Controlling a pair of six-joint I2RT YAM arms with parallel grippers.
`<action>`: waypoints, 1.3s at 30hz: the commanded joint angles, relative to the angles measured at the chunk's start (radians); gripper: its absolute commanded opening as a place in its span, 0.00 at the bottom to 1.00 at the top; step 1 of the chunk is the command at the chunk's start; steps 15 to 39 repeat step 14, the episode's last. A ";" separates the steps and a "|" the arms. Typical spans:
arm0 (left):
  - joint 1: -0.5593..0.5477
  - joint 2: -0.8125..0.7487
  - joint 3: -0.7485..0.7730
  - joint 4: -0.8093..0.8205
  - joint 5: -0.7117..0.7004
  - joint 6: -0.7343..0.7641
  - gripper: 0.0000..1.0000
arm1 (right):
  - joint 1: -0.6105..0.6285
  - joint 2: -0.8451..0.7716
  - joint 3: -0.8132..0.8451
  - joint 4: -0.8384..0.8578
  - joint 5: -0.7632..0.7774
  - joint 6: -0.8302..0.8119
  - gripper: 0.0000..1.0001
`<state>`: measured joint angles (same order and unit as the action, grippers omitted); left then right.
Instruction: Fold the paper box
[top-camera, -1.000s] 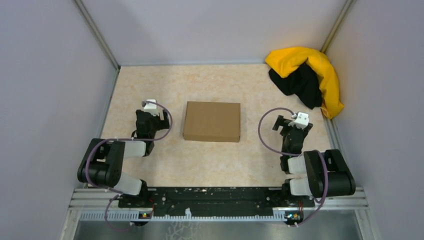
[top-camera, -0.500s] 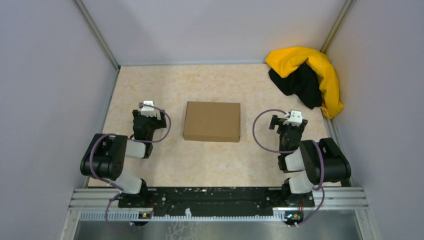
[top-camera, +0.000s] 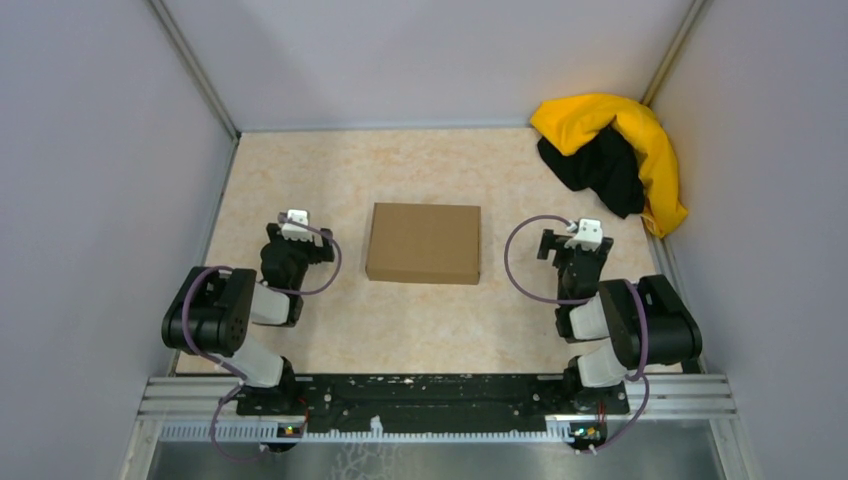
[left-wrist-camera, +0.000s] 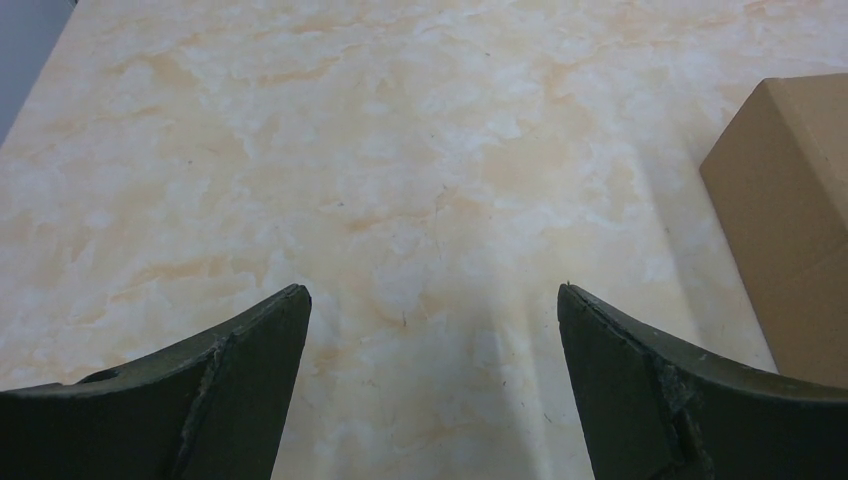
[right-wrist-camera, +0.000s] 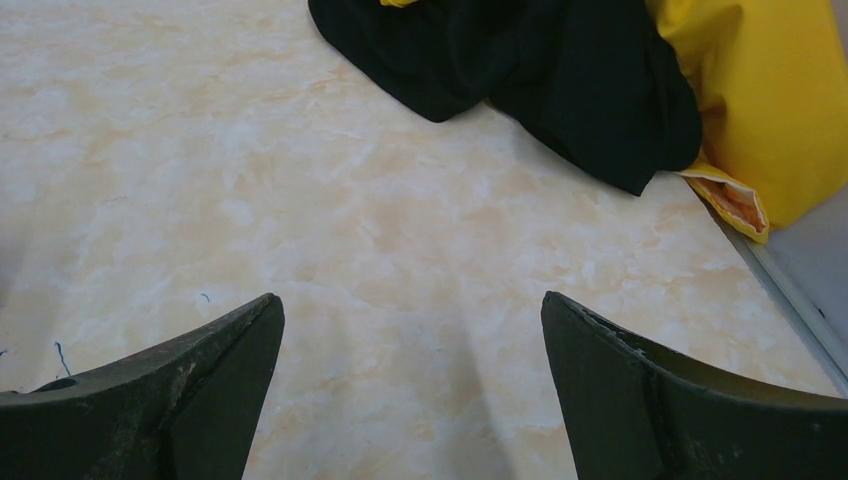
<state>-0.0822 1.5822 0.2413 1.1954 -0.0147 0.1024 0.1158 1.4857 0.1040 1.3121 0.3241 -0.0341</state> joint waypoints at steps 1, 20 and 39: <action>0.006 0.005 0.017 0.040 0.024 -0.003 0.99 | 0.005 -0.016 0.034 0.021 0.000 -0.001 0.99; 0.007 0.005 0.016 0.040 0.024 -0.006 0.99 | 0.000 -0.017 0.044 0.001 -0.014 -0.001 0.99; 0.007 0.005 0.016 0.040 0.024 -0.006 0.99 | 0.000 -0.017 0.044 0.001 -0.014 -0.001 0.99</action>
